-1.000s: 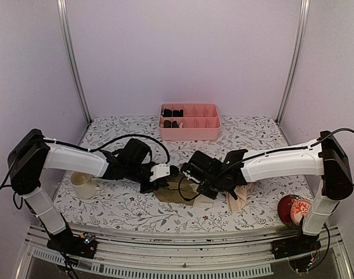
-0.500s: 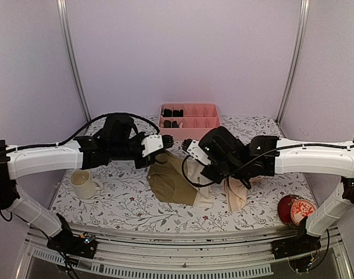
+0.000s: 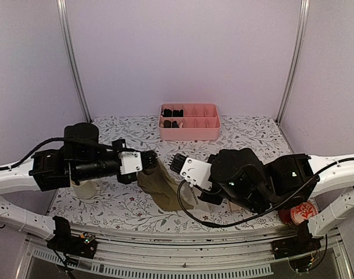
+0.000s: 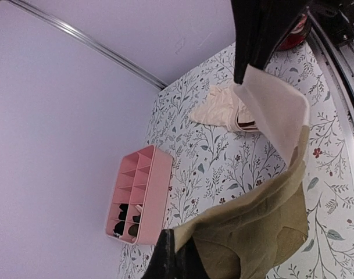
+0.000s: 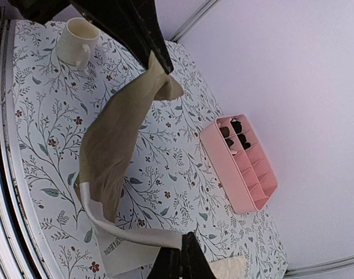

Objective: Roll the underwear
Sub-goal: Flatten out the underwear at the center of the board, then fold the underwear at the center of the board.

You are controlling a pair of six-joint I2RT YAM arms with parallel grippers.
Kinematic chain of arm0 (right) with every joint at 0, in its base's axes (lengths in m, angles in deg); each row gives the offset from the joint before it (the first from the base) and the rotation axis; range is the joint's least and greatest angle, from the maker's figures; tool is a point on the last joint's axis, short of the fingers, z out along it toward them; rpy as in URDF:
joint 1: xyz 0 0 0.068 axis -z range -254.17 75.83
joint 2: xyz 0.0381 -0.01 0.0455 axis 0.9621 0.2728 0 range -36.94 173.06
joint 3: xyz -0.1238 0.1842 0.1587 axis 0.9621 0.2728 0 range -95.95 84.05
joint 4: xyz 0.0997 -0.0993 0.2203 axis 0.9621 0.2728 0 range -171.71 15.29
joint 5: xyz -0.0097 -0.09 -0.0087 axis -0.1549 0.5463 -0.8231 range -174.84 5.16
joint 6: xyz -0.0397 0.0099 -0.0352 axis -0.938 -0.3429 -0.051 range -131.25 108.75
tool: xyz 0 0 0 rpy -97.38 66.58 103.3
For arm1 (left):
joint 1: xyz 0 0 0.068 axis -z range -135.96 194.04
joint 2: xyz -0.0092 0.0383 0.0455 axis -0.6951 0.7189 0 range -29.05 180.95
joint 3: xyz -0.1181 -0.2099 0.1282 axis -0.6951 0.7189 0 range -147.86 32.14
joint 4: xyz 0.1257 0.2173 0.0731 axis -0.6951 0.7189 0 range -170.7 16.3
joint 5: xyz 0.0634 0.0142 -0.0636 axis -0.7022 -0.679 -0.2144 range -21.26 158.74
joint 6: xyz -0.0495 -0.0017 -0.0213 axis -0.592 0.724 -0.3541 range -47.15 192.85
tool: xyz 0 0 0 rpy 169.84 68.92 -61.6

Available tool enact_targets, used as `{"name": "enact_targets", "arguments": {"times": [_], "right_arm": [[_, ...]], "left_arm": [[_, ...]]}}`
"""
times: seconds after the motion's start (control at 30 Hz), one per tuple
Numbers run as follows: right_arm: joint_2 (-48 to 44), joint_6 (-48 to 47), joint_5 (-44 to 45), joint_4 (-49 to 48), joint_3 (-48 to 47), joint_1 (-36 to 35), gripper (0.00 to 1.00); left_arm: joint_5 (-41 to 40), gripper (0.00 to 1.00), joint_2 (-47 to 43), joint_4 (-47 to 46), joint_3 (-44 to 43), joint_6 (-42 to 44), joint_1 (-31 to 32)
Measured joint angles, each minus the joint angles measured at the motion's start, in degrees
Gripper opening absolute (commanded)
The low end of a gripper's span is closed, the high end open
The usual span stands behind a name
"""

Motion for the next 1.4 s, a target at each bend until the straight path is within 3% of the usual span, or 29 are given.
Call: {"name": "enact_targets", "arguments": {"times": [0.27, 0.5, 0.6, 0.73, 0.93, 1.07, 1.23, 1.4], "right_arm": [[-3.34, -4.57, 7.78, -7.32, 0.04, -9.92, 0.02], [-7.17, -4.79, 9.14, -12.72, 3.06, -3.91, 0.02], [-7.17, -2.49, 6.97, -13.05, 5.70, 4.70, 0.02], [-3.02, 0.68, 0.59, -13.27, 7.15, 16.61, 0.02], [15.34, 0.94, -6.93, -18.45, 5.35, 33.92, 0.02], [26.21, -1.64, -12.28, -22.45, 1.27, 41.75, 0.02], [34.16, -5.09, -16.85, -27.50, -5.79, 46.77, 0.02], [34.75, -8.52, -20.48, -30.71, -6.40, 47.87, 0.02]], "left_arm": [[-9.55, 0.00, -9.22, 4.79, 0.09, 1.75, 11.91], [-17.14, 0.00, -8.74, 4.31, 0.02, 4.96, 11.34], [-16.26, 0.00, -4.00, 3.54, -0.13, 5.81, 6.88], [-11.61, 0.00, 9.66, 3.48, -3.80, 7.37, -4.96], [-8.83, 0.00, 39.04, 2.45, -17.33, 11.17, -15.76], [-9.03, 0.00, 51.95, 2.67, -28.17, 11.93, -19.26], [-10.54, 0.00, 57.35, 1.95, -34.18, 12.55, -21.31], [-11.69, 0.00, 57.40, 0.92, -34.18, 13.44, -21.42]]}}
